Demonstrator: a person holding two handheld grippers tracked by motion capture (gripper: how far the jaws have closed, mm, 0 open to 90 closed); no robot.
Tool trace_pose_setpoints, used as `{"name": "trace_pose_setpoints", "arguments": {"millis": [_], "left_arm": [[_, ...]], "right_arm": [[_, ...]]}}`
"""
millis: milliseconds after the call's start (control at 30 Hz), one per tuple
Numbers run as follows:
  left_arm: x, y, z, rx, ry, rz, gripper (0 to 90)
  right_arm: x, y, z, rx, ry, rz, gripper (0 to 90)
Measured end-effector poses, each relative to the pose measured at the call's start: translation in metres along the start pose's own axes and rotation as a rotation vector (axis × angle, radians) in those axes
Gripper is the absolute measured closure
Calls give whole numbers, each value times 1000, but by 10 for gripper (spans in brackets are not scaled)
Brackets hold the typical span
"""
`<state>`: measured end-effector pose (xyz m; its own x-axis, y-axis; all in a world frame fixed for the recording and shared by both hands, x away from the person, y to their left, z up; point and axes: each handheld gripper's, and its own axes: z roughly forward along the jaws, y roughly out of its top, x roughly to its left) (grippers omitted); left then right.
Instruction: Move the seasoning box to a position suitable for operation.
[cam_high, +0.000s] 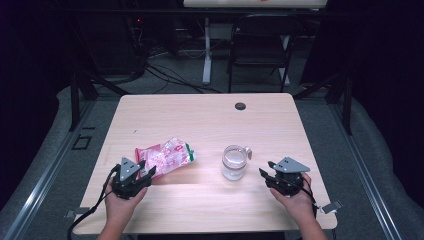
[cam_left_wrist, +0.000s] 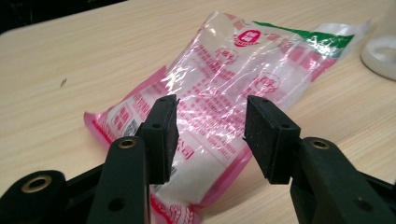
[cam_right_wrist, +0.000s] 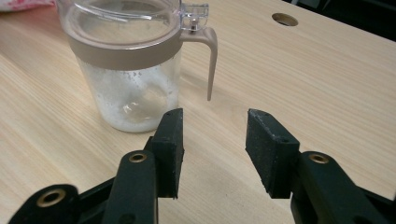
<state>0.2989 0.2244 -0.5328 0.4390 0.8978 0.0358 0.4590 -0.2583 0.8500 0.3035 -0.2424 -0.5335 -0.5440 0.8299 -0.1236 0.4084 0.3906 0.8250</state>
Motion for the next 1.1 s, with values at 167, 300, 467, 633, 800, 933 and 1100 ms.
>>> {"name": "trace_pose_setpoints", "arguments": {"millis": [167, 300, 467, 633, 800, 933, 1100], "left_arm": [[6, -5, -6, 0, 53, -33, 542], [7, -9, -13, -12, 77, -57, 539], [6, -13, -21, -12, 85, -60, 527], [6, -19, -28, -3, 68, -64, 527], [9, -27, -37, 6, 60, -93, 527], [11, -30, -42, 8, 65, -109, 526], [16, -36, -51, -1, 72, -144, 526]], "right_arm": [[-5, 1, 0, 3, 0, 32, 570], [-10, 0, -1, 2, 4, 66, 580], [-12, 3, 12, -21, 40, 94, 602], [-8, 8, 30, 16, 74, 68, 632], [-10, 14, 47, 10, 76, 77, 654], [-12, 15, 62, 35, 75, 87, 665], [-15, 15, 79, 64, 83, 111, 698]]}}
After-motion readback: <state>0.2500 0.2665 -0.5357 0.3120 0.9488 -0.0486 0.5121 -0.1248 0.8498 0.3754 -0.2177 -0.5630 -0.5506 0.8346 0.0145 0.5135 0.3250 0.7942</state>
